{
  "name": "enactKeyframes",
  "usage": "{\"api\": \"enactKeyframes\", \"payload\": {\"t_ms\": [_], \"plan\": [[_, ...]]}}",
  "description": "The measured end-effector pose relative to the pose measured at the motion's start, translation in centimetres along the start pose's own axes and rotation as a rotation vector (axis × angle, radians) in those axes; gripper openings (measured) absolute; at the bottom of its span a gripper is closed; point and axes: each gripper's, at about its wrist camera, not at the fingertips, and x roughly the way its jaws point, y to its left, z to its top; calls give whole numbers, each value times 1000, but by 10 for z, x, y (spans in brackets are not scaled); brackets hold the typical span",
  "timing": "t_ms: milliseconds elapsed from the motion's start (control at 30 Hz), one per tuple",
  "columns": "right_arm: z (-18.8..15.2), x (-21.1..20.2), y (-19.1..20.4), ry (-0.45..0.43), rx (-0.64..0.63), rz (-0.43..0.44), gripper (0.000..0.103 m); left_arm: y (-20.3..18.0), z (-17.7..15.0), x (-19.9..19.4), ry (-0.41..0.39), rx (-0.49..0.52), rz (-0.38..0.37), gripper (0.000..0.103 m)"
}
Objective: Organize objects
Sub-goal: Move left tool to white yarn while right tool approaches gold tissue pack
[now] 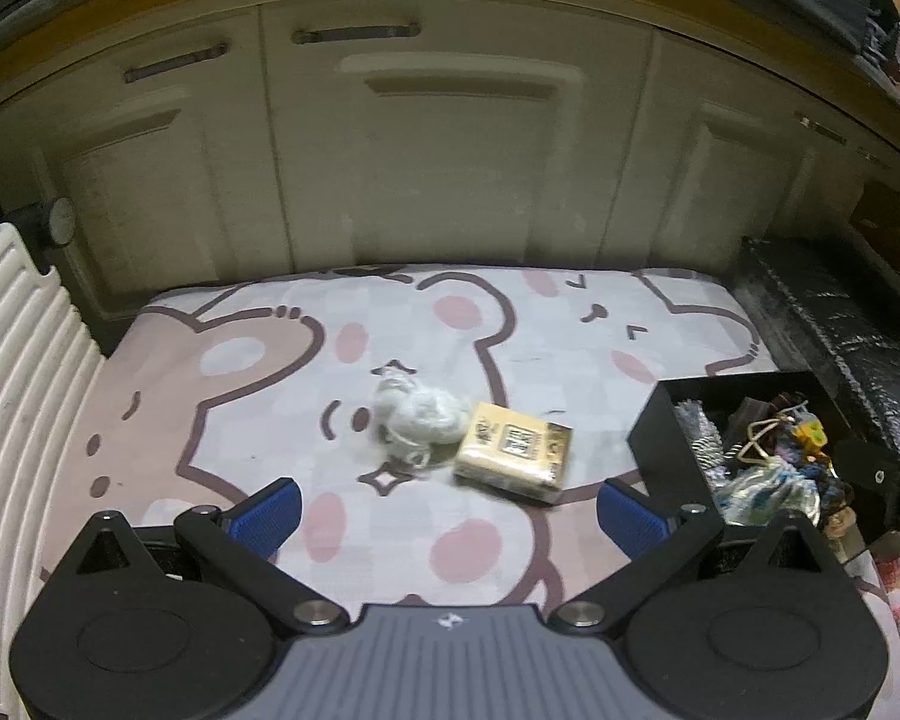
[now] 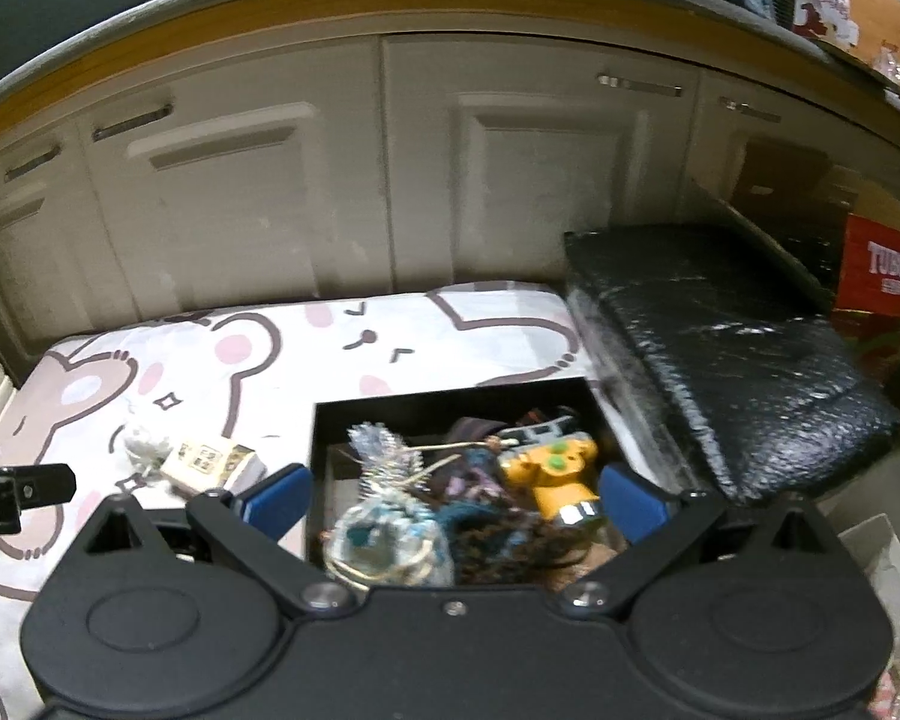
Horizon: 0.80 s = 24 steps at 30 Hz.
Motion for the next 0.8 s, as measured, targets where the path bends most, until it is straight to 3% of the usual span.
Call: {"api": "enactKeyframes", "payload": {"t_ms": [400,800], "plan": [[10,11,33,10,-7,63,103,39,2,2,-12,-62,7,103],[41,32,61,94,-23,105,103,59,13,14,-115,-114,34,103]]}}
